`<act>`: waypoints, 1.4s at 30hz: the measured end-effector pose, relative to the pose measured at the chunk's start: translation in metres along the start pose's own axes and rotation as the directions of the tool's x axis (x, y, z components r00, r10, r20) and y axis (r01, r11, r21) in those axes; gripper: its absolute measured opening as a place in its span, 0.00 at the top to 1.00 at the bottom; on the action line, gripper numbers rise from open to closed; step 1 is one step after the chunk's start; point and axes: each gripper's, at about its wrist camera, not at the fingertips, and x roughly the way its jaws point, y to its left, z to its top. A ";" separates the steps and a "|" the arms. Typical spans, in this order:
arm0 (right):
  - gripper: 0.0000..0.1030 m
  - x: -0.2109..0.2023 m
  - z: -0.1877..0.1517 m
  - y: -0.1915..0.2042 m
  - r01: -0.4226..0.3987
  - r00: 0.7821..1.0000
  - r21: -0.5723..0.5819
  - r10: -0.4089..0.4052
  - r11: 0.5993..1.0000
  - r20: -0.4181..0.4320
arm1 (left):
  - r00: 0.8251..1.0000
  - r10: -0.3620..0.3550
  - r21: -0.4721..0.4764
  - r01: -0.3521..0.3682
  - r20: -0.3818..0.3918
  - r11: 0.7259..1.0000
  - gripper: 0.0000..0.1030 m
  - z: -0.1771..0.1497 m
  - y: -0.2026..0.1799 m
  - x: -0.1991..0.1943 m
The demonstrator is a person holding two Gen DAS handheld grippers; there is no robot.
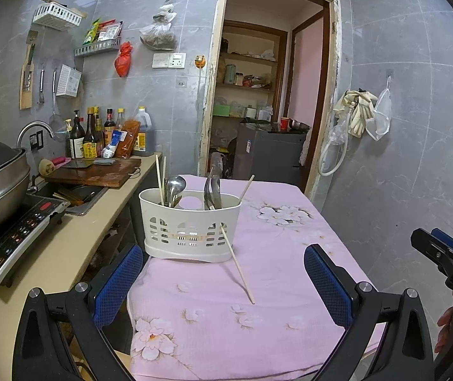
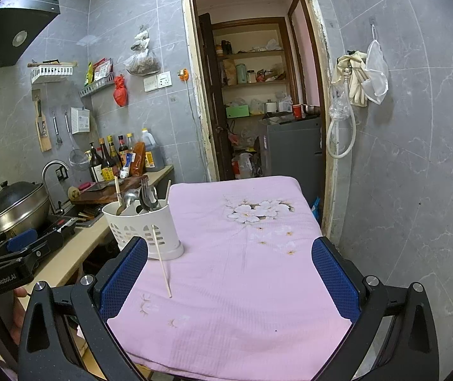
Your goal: Organize utensils
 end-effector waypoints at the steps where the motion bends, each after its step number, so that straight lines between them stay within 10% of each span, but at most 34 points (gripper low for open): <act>1: 0.01 0.000 0.000 0.000 -0.001 1.000 0.000 0.001 1.000 0.001 | 1.000 0.001 0.001 -0.001 0.000 1.000 0.01 0.000 0.000 0.000; 42: 0.01 -0.001 -0.001 0.004 -0.005 1.000 -0.002 0.005 1.000 -0.003 | 1.000 0.004 -0.002 -0.004 -0.001 1.000 0.01 0.002 0.005 -0.001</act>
